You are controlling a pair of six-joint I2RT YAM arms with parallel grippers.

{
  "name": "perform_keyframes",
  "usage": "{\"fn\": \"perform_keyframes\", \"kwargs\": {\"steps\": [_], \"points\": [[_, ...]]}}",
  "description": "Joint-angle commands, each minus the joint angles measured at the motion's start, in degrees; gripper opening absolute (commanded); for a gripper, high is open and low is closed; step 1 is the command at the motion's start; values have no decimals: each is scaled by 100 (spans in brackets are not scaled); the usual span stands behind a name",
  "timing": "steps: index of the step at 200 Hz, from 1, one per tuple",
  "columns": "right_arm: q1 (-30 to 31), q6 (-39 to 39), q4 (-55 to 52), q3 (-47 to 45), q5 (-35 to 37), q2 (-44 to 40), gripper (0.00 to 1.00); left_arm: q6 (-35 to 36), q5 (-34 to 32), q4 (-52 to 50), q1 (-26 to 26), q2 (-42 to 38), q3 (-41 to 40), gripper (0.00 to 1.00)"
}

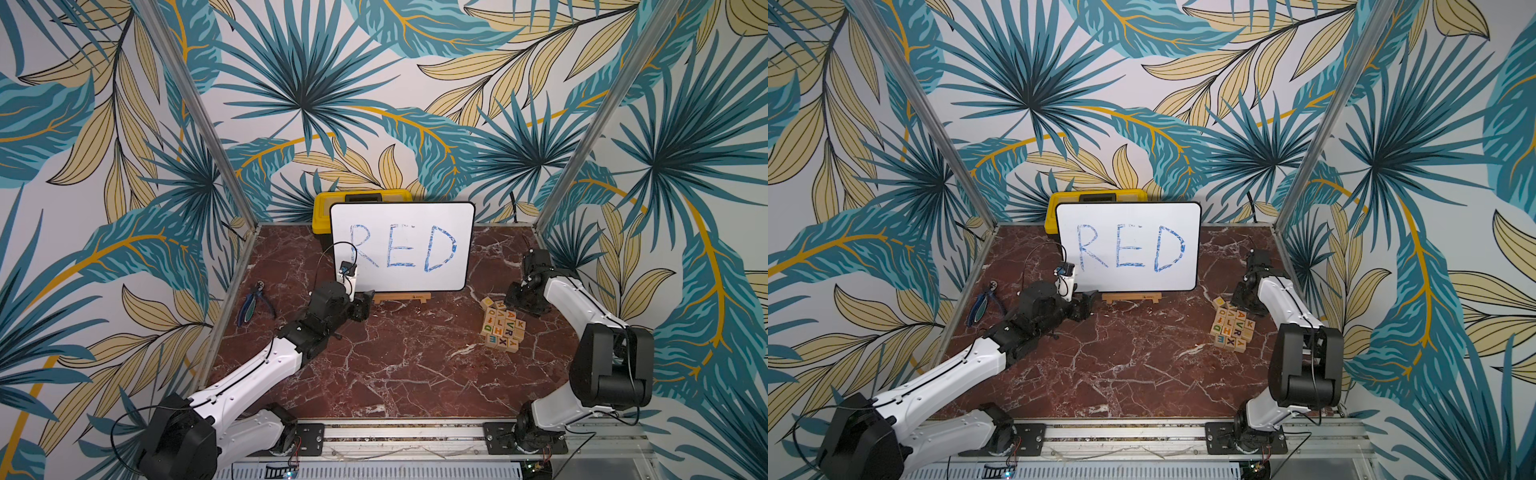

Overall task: Assemble the uppercase word "red" with letter blocks
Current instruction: Pick up the letter block from the center of the board.

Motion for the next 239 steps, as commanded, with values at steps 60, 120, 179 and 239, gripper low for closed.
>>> {"fn": "perform_keyframes", "kwargs": {"steps": [60, 120, 179, 239], "points": [[-23, 323, -98, -720, -299, -451, 52, 102, -146, 18, -16, 59, 42, 73], [-3, 501, -121, -1242, -623, -885, 47, 111, -100, 89, -5, 107, 42, 73], [57, 589, 11, -1483, -651, -864, 42, 111, -114, 114, 13, 72, 35, 73], [59, 676, 329, -1547, -888, -646, 43, 102, -93, 101, 39, 225, 49, 73]]}}
